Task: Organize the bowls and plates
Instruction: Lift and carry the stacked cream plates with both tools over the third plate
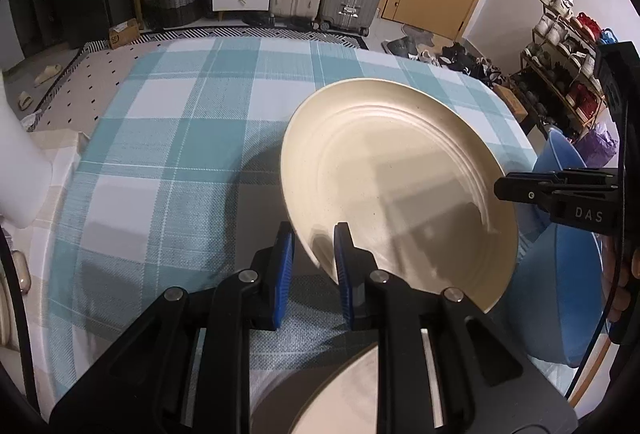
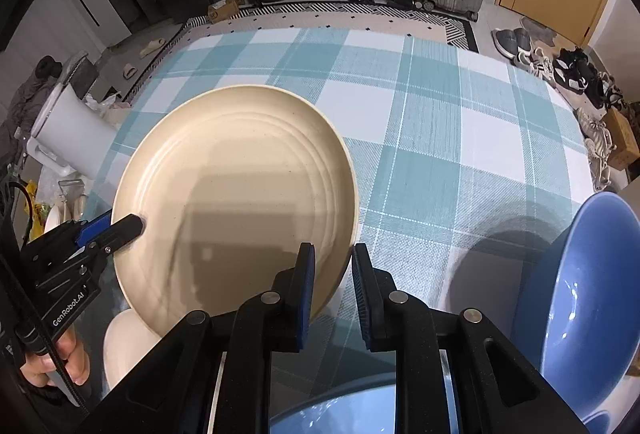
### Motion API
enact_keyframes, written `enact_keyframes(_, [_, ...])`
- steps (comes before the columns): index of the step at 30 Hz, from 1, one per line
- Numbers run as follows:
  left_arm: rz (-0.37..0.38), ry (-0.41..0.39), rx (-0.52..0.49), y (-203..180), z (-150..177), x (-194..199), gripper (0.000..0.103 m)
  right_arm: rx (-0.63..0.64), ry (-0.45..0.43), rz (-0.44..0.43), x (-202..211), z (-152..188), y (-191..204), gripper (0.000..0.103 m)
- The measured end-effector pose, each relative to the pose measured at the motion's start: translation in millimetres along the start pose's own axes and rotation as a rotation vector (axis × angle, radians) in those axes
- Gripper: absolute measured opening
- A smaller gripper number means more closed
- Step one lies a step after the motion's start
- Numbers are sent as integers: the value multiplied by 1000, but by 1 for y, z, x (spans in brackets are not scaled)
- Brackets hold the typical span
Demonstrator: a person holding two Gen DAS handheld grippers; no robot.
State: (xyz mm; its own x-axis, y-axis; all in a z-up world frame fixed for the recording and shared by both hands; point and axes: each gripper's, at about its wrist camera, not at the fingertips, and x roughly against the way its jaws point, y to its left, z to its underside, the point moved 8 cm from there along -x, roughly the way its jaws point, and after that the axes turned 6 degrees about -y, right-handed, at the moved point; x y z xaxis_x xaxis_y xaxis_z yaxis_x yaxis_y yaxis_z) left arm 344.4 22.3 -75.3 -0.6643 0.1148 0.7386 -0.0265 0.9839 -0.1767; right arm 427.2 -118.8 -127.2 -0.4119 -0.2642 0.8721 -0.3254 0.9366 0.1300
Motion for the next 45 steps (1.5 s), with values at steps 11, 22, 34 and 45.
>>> enact_keyframes(11, [-9,-46,-1,-7,2,47,17,8,-55,3,40,6,15,20])
enact_keyframes(22, [-9,-84,-7,-12,15,94,17,17,-90,-1,73,26,32,20])
enact_keyframes(34, [-13,-128,-14,-16,36,147,17,33,-126,-16,102,49,51,20])
enact_keyframes(45, [-14,-142,-16,-17,59,173,17,43,-150,-19,116,73,64,20])
